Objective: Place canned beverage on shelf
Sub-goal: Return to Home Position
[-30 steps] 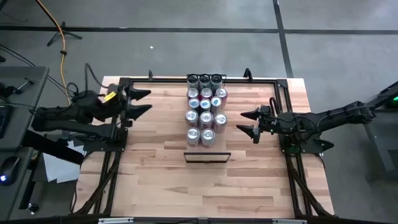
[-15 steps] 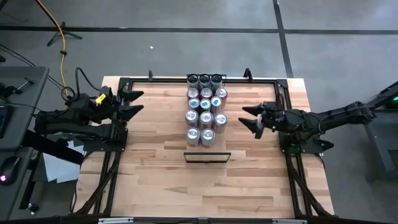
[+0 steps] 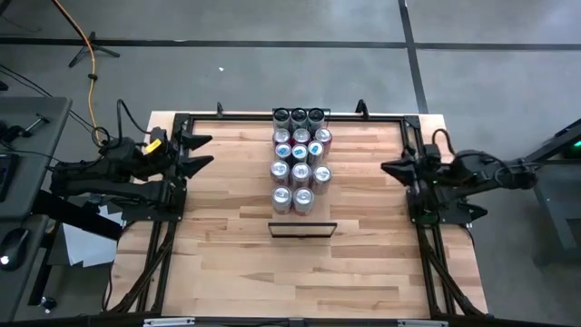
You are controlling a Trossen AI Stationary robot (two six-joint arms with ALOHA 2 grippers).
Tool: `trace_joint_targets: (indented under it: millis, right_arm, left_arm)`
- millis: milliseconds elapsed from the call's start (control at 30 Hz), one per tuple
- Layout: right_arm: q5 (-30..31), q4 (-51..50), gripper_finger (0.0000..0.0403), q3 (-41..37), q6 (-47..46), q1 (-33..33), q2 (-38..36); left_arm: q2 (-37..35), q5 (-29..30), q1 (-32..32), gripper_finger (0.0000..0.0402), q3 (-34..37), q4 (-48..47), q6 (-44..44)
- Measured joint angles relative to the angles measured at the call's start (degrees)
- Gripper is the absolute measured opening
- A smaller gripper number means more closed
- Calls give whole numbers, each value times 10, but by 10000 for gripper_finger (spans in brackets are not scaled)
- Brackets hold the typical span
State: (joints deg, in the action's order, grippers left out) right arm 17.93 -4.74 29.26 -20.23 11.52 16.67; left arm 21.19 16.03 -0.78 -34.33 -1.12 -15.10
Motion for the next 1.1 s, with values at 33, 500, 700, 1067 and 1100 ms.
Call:
trace_joint_targets:
  millis: [33, 500, 700, 1067, 1100]
  right_arm:
    - [0, -16, 22, 0, -4, 0, -12]
    - [-26, -75, 0, 0, -15, 0, 81]
    - [-26, -77, 0, -1, -24, 1, 72]
    - [-17, 207, 0, -200, -122, 10, 66]
    - [-16, 223, 0, -212, -125, 9, 64]
  left_arm:
    - [0, 0, 0, 294, 0, 1, -3]
    - [-8, -1, 0, 228, 154, 109, -24]
    - [-39, -31, 0, 59, 283, 257, -24]
    - [-119, -35, 0, 4, 336, 233, 2]
    - [-122, -33, 0, 4, 336, 230, 8]
